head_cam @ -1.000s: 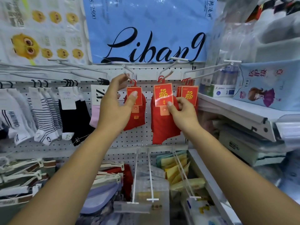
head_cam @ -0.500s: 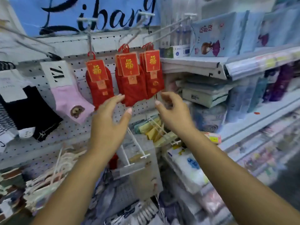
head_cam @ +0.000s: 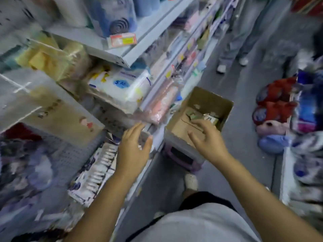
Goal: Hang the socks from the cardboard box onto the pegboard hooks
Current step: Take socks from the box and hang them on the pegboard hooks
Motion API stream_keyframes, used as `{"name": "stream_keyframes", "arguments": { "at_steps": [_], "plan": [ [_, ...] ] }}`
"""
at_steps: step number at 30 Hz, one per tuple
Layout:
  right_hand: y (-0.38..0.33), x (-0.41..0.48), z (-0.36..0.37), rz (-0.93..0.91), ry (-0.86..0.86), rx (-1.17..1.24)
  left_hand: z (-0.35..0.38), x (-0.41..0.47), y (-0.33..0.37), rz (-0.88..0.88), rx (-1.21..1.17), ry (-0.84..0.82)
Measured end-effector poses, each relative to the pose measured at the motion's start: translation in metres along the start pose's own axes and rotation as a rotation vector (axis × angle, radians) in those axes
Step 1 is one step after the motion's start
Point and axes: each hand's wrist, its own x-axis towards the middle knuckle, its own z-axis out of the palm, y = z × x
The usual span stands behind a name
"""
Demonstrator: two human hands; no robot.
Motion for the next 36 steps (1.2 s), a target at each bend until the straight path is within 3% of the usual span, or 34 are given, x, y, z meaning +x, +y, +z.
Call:
{"name": "stream_keyframes", "arguments": {
  "at_steps": [5,11,15,22,28,34,36],
  "plan": [
    [0.075,-0.012,-0.003,0.230,-0.098,-0.022,0.073,0.010,-0.016,-0.066,0.050,-0.194],
    [0.150,0.046,-0.006,0.373,-0.234,-0.054,0.143,0.058,-0.019,-0.223,0.082,-0.281],
    [0.193,0.121,-0.001,0.442,-0.323,-0.009,0.189,0.108,-0.022,-0.304,0.069,-0.240],
    [0.266,0.235,0.070,0.793,-0.242,0.351,0.257,0.162,-0.050,-0.503,0.061,-0.203],
    [0.361,0.261,0.152,0.825,-0.328,0.212,0.286,0.159,-0.069,-0.495,0.066,-0.021],
    [0.328,0.263,0.130,0.995,0.162,0.435,0.292,0.155,-0.074,-0.408,0.015,0.086],
    [0.316,0.258,0.124,0.983,0.224,0.507,0.291,0.160,-0.070,-0.358,0.026,0.147]
  ]
}}
